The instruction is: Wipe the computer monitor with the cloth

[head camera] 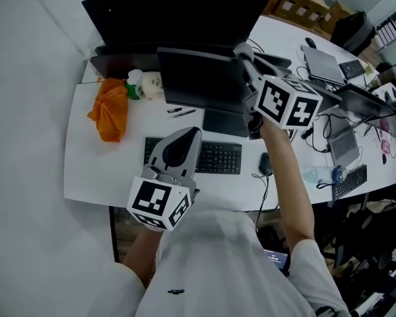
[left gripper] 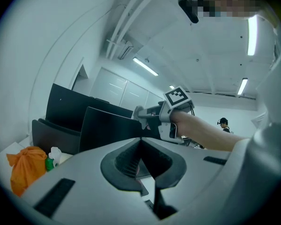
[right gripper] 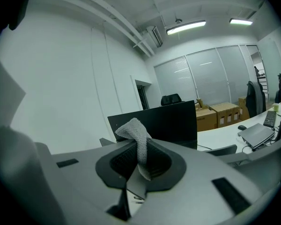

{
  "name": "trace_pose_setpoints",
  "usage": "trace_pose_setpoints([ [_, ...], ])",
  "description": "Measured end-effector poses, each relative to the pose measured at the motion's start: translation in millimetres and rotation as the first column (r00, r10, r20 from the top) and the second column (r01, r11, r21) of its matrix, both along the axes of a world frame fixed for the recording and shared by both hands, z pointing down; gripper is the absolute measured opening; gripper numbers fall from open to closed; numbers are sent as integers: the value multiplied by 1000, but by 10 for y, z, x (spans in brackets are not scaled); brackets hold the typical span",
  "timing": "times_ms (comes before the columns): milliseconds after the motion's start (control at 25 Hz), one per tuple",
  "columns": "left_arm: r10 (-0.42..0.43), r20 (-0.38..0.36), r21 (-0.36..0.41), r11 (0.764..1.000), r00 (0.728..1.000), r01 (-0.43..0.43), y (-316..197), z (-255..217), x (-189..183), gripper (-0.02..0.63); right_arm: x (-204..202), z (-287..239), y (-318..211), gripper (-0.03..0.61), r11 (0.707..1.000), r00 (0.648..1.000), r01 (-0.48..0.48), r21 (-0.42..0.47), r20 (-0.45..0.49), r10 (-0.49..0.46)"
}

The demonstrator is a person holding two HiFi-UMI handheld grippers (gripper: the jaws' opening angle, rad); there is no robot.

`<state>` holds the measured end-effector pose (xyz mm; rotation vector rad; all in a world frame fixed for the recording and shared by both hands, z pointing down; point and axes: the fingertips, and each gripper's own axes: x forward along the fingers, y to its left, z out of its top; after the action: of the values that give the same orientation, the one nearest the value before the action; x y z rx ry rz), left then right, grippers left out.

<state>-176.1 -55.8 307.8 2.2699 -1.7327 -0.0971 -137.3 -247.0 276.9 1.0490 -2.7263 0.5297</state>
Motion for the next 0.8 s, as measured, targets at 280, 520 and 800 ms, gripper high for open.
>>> trace_pose_setpoints([
  [280,-45,-3,-7,999,999,45,87,19,-245,18,-380,50,98,38,999,999,49,-19,1,-49],
  [520,-85,-11,-18,996,996,84,169,70,-465,18,-770,21,178,38,995,996,95,-12,4,-95],
  [800,-131,-23,-31,991,991,130,263,121,-673,18,-1229,3,309,38,989,989,145,-15,23,-144],
])
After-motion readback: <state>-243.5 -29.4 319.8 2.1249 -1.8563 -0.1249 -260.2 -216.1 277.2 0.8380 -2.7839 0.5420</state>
